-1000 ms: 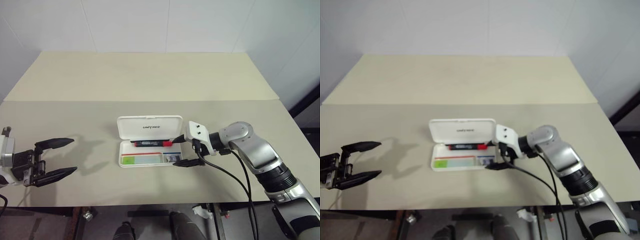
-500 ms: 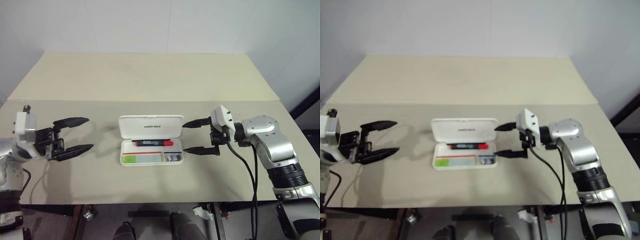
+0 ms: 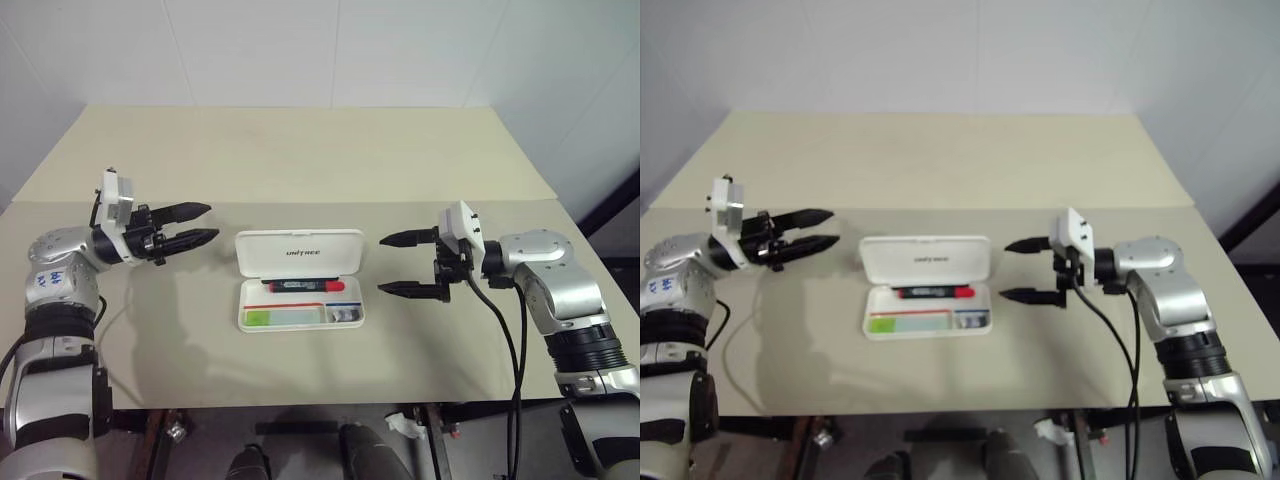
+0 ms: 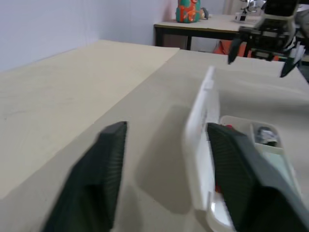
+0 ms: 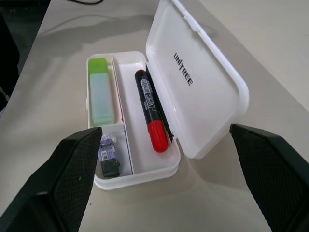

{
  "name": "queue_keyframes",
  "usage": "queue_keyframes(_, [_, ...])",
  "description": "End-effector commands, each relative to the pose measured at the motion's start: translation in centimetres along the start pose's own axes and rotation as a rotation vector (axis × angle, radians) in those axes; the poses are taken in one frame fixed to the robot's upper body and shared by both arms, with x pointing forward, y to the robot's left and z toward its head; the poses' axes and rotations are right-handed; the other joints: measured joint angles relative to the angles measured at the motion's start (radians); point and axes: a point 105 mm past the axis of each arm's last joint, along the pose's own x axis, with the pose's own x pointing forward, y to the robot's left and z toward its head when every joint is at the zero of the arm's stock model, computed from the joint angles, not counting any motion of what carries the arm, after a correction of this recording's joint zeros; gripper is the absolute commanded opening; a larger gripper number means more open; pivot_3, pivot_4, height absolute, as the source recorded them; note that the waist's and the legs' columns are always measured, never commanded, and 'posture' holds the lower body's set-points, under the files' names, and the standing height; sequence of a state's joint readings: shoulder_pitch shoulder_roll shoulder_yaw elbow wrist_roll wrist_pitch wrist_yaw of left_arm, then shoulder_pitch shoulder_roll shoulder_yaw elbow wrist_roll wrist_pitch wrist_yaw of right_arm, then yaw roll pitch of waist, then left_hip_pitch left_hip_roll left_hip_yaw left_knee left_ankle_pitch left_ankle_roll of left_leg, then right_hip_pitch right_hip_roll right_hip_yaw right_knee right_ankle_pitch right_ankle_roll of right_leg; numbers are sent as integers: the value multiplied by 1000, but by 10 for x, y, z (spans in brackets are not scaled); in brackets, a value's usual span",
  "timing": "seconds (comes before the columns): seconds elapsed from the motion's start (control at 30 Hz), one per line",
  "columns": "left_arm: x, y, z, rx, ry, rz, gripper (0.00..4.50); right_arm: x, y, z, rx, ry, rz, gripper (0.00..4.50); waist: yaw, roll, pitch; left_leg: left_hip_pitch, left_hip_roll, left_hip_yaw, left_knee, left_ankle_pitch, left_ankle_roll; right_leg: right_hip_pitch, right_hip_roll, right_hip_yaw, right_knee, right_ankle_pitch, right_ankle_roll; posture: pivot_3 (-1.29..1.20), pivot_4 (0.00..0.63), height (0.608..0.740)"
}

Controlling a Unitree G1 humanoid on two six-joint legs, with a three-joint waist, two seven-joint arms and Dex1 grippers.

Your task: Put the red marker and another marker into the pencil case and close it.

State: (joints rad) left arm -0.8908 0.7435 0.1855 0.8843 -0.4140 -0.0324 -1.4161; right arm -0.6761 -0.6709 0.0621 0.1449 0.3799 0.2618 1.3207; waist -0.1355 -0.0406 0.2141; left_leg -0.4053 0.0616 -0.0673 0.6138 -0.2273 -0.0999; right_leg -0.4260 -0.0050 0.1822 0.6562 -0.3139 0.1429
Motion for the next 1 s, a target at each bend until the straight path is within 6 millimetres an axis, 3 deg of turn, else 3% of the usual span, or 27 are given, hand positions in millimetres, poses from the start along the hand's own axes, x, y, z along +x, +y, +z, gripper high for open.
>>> queue_keyframes(0.03, [6, 12, -4, 30, 73, 42, 1334, -11, -1, 19, -39, -85, -26, 4500, 3, 0, 0, 0, 0, -1, 0, 0, 0, 0, 0, 0, 0, 0, 0, 0, 150, 740])
queue_keyframes(0.17, [18, 19, -10, 55, 120, 70, 24, -15, 0, 19, -20, -94, -24, 4500, 3, 0, 0, 0, 0, -1, 0, 0, 0, 0, 0, 0, 1, 0, 0, 0, 150, 740])
queue_keyframes(0.43, [50, 15, -29, 17, 207, 29, 24, -21, -2, 11, 20, -67, -45, 4500, 9, 0, 0, 0, 0, -1, 0, 0, 0, 0, 0, 0, 1, 0, 0, 0, 150, 740])
queue_keyframes(0.6, [65, 2, -25, 2, 188, -95, 24, -25, -2, 16, 35, -126, -51, 4500, 13, 0, 0, -1, 0, -1, 0, 0, 0, 0, 0, 0, 1, 0, 0, 0, 150, 740])
queue_keyframes(0.73, [68, -15, -20, 40, 226, -284, 24, -34, 0, 15, 44, -130, -40, 4500, 18, 0, 0, 0, 0, -1, 0, 0, 0, 0, 1, -1, 1, 0, 1, 0, 150, 740])
queue_keyframes(1.0, [71, -29, -15, 147, 322, -450, 24, -51, 2, 20, 36, -170, 15, 4500, 28, 0, 0, -1, 0, -1, 0, 0, 0, 0, 0, 0, 2, 0, 1, 0, 150, 740])
